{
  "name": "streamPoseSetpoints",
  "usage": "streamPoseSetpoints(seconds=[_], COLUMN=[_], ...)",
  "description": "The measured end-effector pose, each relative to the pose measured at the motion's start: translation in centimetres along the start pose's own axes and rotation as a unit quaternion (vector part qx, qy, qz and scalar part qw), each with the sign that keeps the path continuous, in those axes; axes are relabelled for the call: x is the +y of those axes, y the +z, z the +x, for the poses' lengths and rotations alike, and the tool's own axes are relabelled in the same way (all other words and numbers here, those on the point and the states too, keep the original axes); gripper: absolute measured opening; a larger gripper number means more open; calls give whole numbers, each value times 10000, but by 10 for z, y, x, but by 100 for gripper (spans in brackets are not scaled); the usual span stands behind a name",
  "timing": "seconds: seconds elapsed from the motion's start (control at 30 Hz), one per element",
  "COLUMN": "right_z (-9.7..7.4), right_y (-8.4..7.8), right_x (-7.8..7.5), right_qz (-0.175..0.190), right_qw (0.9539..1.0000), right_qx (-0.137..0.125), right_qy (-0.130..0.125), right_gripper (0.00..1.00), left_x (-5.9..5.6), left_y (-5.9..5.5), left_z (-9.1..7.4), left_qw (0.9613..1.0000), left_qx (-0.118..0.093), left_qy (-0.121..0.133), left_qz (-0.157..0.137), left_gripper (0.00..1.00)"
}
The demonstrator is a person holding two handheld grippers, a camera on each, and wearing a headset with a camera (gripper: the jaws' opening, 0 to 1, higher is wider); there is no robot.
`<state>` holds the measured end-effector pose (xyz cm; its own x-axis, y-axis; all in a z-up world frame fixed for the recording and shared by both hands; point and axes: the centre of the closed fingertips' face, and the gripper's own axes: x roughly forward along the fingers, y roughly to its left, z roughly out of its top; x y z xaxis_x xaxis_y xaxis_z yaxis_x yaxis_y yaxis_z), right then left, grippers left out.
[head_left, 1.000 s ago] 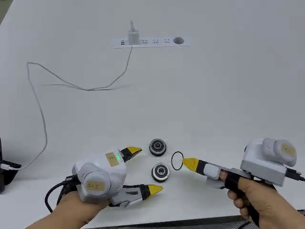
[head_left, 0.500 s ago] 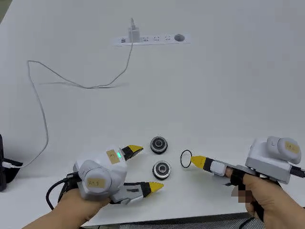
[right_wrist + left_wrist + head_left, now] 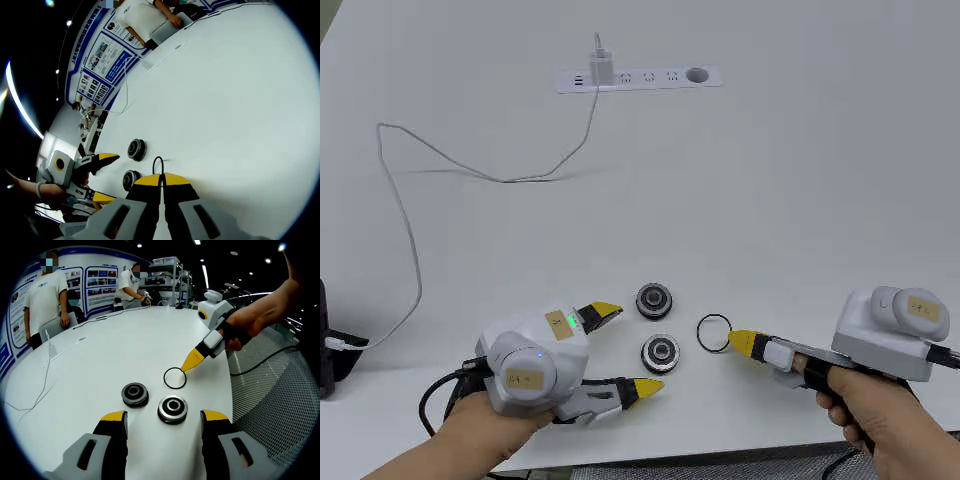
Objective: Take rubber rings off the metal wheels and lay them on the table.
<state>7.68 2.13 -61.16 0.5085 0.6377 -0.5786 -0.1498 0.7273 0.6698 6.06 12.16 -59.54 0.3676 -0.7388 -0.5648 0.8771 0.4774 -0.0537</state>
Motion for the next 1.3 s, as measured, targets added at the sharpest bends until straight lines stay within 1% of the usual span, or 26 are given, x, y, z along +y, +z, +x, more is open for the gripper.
streamPoseSetpoints(seconds=[0.07,0.17,0.27,0.37,0.53,0.6,0.7,0.97,1.1,1.3], right_z=[0,0,0,-1,-3,-3,-2,5,8,10], right_y=[-1,0,1,2,4,4,1,-9,-14,-20], right_x=[0,0,-3,-5,-6,-5,3,21,26,33], right_qz=[-86,-145,-250,-279,-385,-385,-377,-358,-377,-385], right_qw=[10000,9999,9996,9995,9989,9990,9992,9992,9989,9984], right_qx=[12,-4,-27,-37,-79,-66,-38,79,160,243], right_qy=[-23,-59,-145,-167,-239,-209,-81,143,221,321], right_gripper=[7,8,11,12,18,18,18,17,17,16], left_x=[0,0,0,0,-1,-1,-1,-2,-3,-7], left_y=[-1,-1,-1,-1,-2,-1,0,2,2,5], left_z=[0,0,0,0,0,0,1,0,1,2], left_qw=[10000,10000,10000,10000,10000,10000,10000,10000,10000,9999], left_qx=[14,17,20,17,36,21,16,1,-4,-23], left_qy=[-5,-12,-14,-20,-33,-42,-45,-66,-81,-142], left_qz=[3,7,6,3,18,13,15,27,31,44], left_gripper=[60,60,59,59,58,58,58,54,53,48])
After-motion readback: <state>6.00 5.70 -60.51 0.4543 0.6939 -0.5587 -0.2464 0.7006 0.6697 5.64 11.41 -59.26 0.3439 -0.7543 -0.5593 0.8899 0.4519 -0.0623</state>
